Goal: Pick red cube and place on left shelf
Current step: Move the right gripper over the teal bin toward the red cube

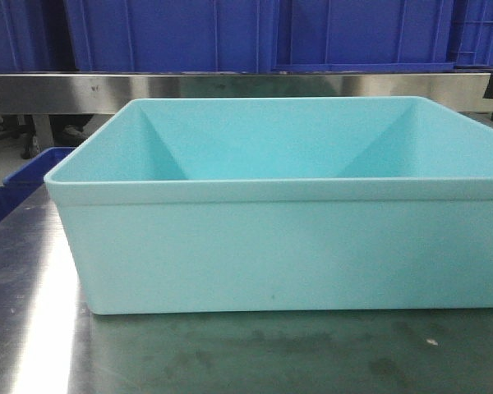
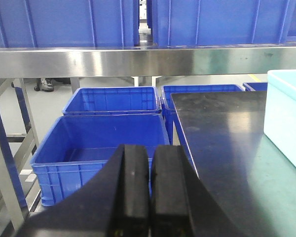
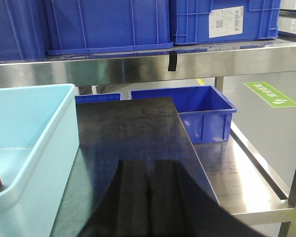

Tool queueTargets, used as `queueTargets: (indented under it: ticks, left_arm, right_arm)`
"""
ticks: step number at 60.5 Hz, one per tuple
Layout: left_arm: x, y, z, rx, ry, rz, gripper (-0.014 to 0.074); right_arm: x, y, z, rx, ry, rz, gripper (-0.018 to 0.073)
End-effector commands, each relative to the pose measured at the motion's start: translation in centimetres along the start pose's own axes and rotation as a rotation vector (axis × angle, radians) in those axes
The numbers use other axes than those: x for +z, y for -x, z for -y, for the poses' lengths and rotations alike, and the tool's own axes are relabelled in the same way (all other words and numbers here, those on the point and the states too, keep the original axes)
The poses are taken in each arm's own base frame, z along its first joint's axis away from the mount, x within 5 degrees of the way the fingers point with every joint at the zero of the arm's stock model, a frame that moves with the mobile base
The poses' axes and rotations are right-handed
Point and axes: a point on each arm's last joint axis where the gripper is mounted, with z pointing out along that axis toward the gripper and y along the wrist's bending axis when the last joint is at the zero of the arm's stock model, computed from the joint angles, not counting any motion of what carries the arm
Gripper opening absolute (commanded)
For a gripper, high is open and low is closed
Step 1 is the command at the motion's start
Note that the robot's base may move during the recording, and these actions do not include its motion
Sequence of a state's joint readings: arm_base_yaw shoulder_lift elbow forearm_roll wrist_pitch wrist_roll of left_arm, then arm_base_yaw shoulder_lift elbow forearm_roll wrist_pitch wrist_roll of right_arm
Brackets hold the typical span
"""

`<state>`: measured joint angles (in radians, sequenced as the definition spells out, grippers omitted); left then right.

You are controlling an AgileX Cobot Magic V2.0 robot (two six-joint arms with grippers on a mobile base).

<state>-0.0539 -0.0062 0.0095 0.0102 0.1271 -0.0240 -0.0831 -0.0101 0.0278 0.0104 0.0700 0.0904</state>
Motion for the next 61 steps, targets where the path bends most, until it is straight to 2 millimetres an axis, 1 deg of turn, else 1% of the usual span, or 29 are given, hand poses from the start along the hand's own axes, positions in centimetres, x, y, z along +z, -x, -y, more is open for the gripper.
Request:
queueTargets:
  ticks: [1, 33, 49, 56, 61]
  left_arm:
    - [0.0, 0.1, 0.0, -0.005, -0.007, 0.079, 0.0102]
    - [0.0, 0.1, 0.0, -0.005, -0.007, 0.079, 0.0102]
    - [0.0, 0.1, 0.0, -0.005, -0.007, 0.079, 0.0102]
    - [0.0, 0.1, 0.0, -0.005, -0.007, 0.079, 0.0102]
    - [0.0, 0.1, 0.0, -0.005, -0.007, 0.079, 0.0102]
  right_arm:
    - [-0.3, 1.4, -0.1, -0.008, 0.011, 0.125, 0.0065]
    - [-0.3, 1.4, -0.1, -0.008, 0.012, 0.125, 0.0065]
    - [-0.3, 1.7, -0.2, -0.008, 0.014, 0.152, 0.0065]
    - [-0.4, 2.1, -0.2, -0.008, 0.018, 0.203, 0.0065]
    - [-0.7, 3.2, -0.3, -0.008, 0.026, 0.289, 0.0065]
